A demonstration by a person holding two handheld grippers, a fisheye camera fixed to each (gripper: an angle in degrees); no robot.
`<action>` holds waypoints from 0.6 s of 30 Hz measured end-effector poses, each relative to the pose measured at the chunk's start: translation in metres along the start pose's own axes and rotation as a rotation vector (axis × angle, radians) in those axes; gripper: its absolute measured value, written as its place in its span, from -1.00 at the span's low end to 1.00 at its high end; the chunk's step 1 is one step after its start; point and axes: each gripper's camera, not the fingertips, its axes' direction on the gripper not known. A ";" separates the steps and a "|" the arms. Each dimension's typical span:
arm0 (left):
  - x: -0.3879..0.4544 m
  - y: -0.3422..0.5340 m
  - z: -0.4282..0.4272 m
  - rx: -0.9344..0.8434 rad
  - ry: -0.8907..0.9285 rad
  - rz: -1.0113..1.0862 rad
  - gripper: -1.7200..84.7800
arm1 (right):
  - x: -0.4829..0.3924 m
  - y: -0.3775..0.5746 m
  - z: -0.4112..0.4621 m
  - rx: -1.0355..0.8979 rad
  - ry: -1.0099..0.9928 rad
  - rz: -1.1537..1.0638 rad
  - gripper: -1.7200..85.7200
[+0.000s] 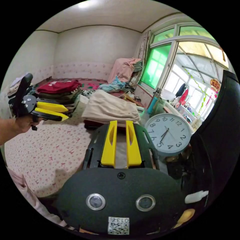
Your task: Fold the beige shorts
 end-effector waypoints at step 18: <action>-0.014 -0.126 0.115 -0.232 -0.141 0.162 -0.89 | 0.160 -0.063 0.305 -0.428 -0.225 -0.067 -0.84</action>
